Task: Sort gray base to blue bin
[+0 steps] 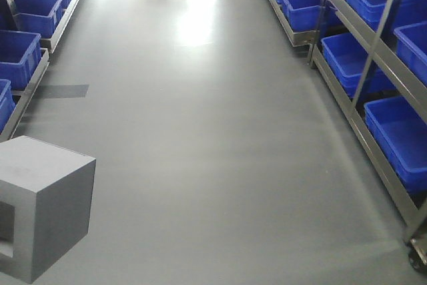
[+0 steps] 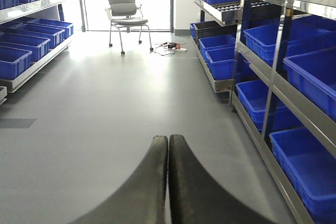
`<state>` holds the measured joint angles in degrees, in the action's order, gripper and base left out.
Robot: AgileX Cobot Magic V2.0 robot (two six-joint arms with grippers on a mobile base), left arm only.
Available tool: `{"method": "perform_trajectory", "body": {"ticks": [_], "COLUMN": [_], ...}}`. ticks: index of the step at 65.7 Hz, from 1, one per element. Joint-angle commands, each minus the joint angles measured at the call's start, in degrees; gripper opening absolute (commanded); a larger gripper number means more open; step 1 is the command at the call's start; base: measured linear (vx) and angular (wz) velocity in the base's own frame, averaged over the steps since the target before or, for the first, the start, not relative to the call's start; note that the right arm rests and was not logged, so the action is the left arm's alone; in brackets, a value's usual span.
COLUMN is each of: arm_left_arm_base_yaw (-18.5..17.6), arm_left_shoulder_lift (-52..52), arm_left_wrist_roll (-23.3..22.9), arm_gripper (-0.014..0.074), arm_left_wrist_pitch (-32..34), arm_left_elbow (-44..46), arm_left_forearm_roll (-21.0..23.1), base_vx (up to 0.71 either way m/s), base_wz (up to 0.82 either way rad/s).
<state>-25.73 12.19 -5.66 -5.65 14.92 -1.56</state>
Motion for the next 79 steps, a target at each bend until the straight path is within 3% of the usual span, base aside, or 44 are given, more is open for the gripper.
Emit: {"method": "perform_trajectory", "body": {"ticks": [1,79], "arm_left_arm_base_yaw": [-0.2,-0.2], "arm_left_shoulder_lift": [0.4,0.4], "arm_left_wrist_roll": [-0.4,-0.4], "arm_gripper": [-0.0006,-0.0006], "arm_left_wrist_pitch": [6.6,6.6], "arm_left_elbow": [1.6,1.6], "arm_left_forearm_roll": [0.3,0.3], "base_vx": [0.44,0.42], "base_wz": [0.09,0.04]}}
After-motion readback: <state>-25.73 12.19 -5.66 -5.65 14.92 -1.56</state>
